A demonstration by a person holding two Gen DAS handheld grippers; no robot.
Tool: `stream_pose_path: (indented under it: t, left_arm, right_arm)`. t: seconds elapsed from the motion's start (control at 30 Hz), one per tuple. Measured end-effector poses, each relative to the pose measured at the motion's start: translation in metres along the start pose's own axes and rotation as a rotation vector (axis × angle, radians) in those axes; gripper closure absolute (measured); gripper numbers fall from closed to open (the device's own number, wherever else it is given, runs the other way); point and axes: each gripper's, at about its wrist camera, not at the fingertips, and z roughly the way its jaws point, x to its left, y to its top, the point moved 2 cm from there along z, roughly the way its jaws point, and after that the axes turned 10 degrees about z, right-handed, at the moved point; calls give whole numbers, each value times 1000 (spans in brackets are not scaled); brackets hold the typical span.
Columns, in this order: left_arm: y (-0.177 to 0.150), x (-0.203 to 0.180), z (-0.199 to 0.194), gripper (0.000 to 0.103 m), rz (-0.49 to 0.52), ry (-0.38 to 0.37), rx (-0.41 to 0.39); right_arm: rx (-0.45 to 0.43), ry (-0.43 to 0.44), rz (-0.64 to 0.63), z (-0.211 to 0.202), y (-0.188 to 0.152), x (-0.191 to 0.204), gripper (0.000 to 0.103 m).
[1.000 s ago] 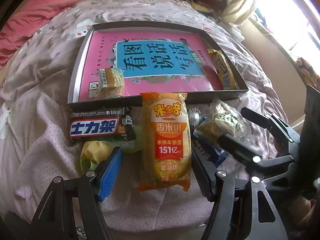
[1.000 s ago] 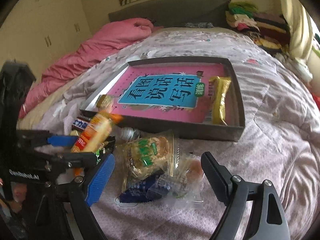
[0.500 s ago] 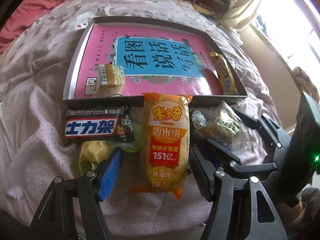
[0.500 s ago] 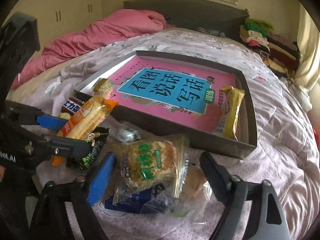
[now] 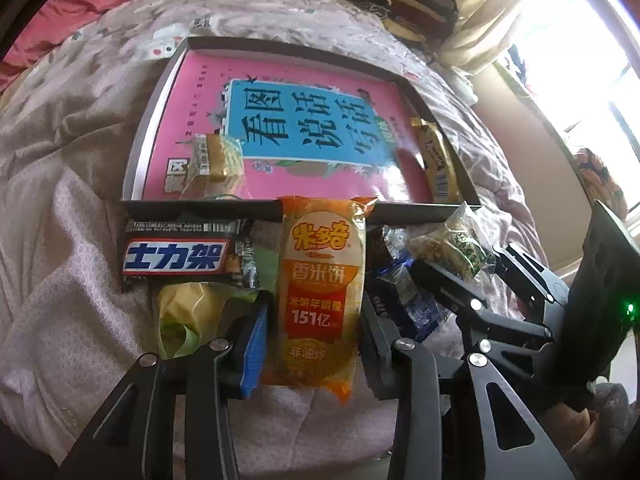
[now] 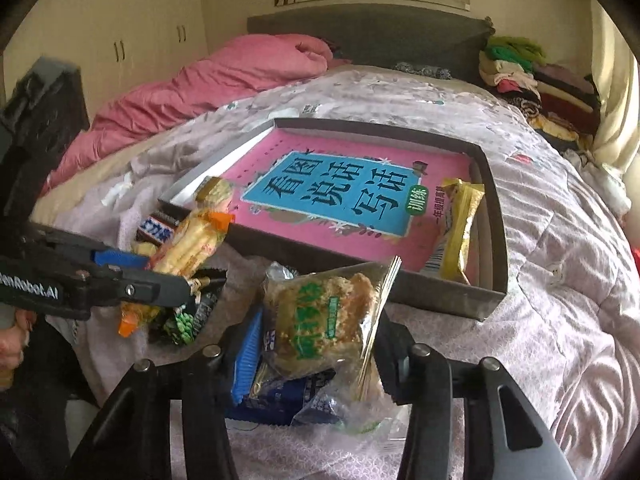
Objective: Organize snacks
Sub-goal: 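Lift the rice-cracker pack with the left tool while the right tool lifts the pastry bag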
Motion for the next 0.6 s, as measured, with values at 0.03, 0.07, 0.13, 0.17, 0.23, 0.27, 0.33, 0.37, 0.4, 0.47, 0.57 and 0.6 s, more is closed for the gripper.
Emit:
stream_pose_path:
  t: [0.03, 0.07, 0.13, 0.17, 0.23, 0.27, 0.33, 0.37, 0.4, 0.47, 0.57, 0.6]
  left_arm:
    - [0, -1, -1, 63, 2, -3, -3]
    - [1, -1, -2, 64, 3, -2, -6]
    - [2, -1, -4, 67, 1, -3, -14]
    - [2, 0, -6, 67, -1, -1, -18]
    - [2, 1, -9, 67, -8, -5, -24]
    - [3, 2, -9, 67, -9, -7, -23]
    - [3, 3, -11, 67, -8, -5, -28]
    - [3, 3, -12, 67, -7, -5, -28]
    - [3, 3, -13, 68, -7, -3, -31]
    - [3, 4, -12, 68, -8, -4, -26]
    - [1, 6, -9, 68, -23, -16, -15]
    - [1, 6, -8, 68, -28, -16, -13]
  right_arm:
    - [-5, 5, 11, -1, 1, -1, 54]
    - [-12, 11, 24, -3, 2, -3, 54]
    - [-27, 23, 51, -7, 4, -8, 54]
    - [-32, 32, 65, -9, 5, -10, 54]
    - [-48, 48, 92, -13, 6, -14, 54]
    - [-54, 52, 101, -15, 7, -15, 54]
    - [-62, 52, 110, -17, 8, -16, 54]
    - [-66, 54, 114, -18, 8, -17, 54]
    - [-68, 54, 117, -19, 8, -17, 54]
    - [-71, 55, 119, -19, 9, -17, 54]
    - [-69, 54, 116, -19, 9, -16, 54]
    - [-68, 55, 114, -19, 9, -16, 54]
